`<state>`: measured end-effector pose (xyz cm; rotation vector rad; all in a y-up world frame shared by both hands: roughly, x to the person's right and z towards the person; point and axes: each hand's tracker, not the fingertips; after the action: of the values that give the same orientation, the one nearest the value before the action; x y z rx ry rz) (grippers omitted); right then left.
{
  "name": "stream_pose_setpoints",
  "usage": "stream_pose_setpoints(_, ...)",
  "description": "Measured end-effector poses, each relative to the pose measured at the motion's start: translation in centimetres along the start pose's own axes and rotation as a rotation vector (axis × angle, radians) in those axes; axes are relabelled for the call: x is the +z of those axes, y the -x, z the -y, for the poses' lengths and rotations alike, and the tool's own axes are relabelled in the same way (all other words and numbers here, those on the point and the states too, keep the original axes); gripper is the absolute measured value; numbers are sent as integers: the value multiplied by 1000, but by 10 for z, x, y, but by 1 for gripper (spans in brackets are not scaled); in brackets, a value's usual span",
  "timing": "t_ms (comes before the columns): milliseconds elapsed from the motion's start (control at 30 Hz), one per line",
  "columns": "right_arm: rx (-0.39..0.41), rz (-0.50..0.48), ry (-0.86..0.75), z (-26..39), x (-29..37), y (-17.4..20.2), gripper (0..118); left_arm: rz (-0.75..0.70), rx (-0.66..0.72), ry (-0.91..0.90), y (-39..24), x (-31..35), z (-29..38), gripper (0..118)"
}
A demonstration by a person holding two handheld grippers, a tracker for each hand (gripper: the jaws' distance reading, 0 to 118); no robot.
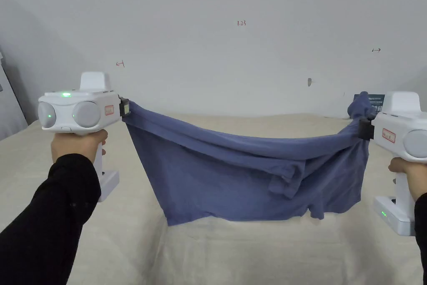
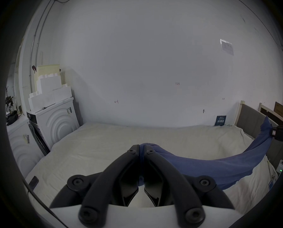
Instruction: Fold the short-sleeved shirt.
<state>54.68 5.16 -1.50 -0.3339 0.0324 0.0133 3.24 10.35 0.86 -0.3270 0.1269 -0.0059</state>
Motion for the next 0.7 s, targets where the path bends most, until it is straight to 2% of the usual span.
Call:
stream_pose_setpoints(267, -54, -8, 116, 87, 5, -2, 8, 40, 44, 127, 4, 5, 99, 2)
stream_pose_setpoints(367, -79, -16, 152, 121, 18, -7, 8, 62, 99, 182, 8, 17, 140, 2)
stream_pose_setpoints(700, -187, -40, 226, 227, 124, -17, 7, 76, 119, 289, 27, 98, 262, 2)
